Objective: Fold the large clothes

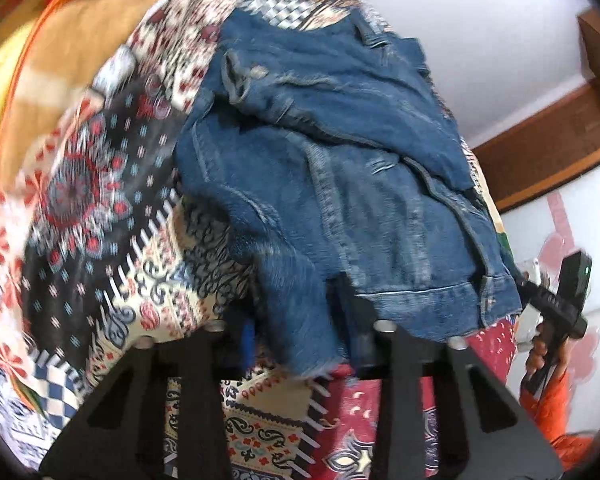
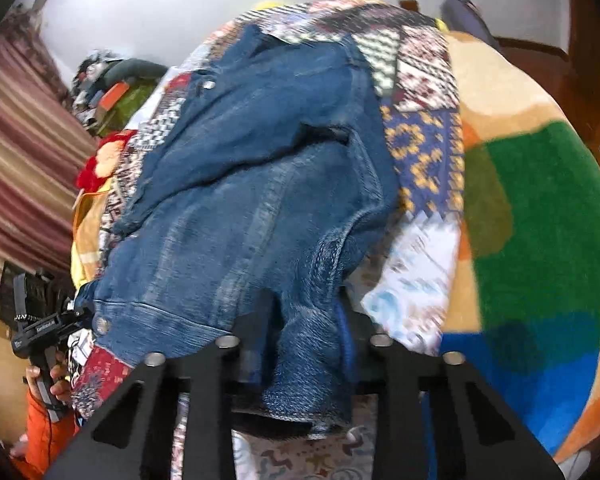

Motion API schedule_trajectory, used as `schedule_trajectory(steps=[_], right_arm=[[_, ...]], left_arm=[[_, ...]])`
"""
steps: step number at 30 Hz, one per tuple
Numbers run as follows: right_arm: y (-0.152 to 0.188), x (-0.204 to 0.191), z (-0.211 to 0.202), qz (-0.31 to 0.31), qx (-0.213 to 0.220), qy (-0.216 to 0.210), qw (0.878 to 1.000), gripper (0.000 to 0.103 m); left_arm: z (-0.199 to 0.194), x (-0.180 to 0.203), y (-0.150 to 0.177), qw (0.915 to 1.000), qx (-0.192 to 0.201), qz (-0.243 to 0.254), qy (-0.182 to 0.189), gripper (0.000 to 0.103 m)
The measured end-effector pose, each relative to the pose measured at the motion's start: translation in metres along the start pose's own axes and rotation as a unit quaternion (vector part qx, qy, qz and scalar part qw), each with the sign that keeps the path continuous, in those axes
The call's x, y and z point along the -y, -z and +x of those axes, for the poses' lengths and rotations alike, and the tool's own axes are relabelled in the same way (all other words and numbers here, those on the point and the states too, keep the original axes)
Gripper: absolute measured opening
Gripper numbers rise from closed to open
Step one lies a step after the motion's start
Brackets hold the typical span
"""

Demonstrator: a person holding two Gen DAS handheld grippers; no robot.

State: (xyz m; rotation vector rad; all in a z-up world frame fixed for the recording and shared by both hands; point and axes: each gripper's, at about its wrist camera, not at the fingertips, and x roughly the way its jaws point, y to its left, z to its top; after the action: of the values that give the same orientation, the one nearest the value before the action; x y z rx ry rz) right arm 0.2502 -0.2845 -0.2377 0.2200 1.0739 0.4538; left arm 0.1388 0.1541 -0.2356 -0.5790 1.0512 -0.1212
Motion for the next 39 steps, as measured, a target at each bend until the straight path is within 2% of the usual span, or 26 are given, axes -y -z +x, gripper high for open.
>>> schedule_trajectory(steps=[5, 10, 15, 20, 25, 30, 33, 39], right_arm=[[-0.022, -0.018, -0.011, -0.034, 0.025, -0.006, 0.999, 0.015], [-0.056, -0.03, -0.022, -0.049, 0.058, -0.024, 0.997, 0.014], [-0.103, -0.044, -0.028, -0.077, 0.096, -0.014, 0.992, 0.013], [-0.166, -0.049, -0.023, -0.088, 0.119, -0.003, 0.989, 0.013], [-0.226, -0.057, -0.001, -0.105, 0.132, 0.025, 0.985, 0.012], [-0.276, -0.05, 0.032, -0.088, 0.141, 0.032, 0.986, 0.012], [-0.297, -0.043, 0.058, -0.079, 0.135, 0.039, 0.987, 0.012], [-0.315, -0.017, 0.137, -0.071, 0.088, 0.064, 0.992, 0.012]], left_arm=[[-0.015, 0.025, -0.026, 0.9984, 0.036, 0.043, -0.009, 0.019], [-0.032, 0.049, -0.069, 0.9945, 0.074, 0.074, 0.008, 0.018], [-0.043, 0.062, -0.119, 0.9913, 0.107, 0.076, 0.015, 0.017], [-0.038, 0.072, -0.162, 0.9874, 0.121, 0.1, -0.021, 0.016], [-0.031, 0.074, -0.205, 0.9839, 0.148, 0.098, -0.023, 0.016], [-0.007, 0.066, -0.254, 0.9829, 0.17, 0.069, -0.017, 0.014], [0.022, 0.053, -0.28, 0.985, 0.162, 0.05, -0.028, 0.014], [0.095, 0.02, -0.306, 0.9884, 0.116, 0.034, -0.092, 0.014]])
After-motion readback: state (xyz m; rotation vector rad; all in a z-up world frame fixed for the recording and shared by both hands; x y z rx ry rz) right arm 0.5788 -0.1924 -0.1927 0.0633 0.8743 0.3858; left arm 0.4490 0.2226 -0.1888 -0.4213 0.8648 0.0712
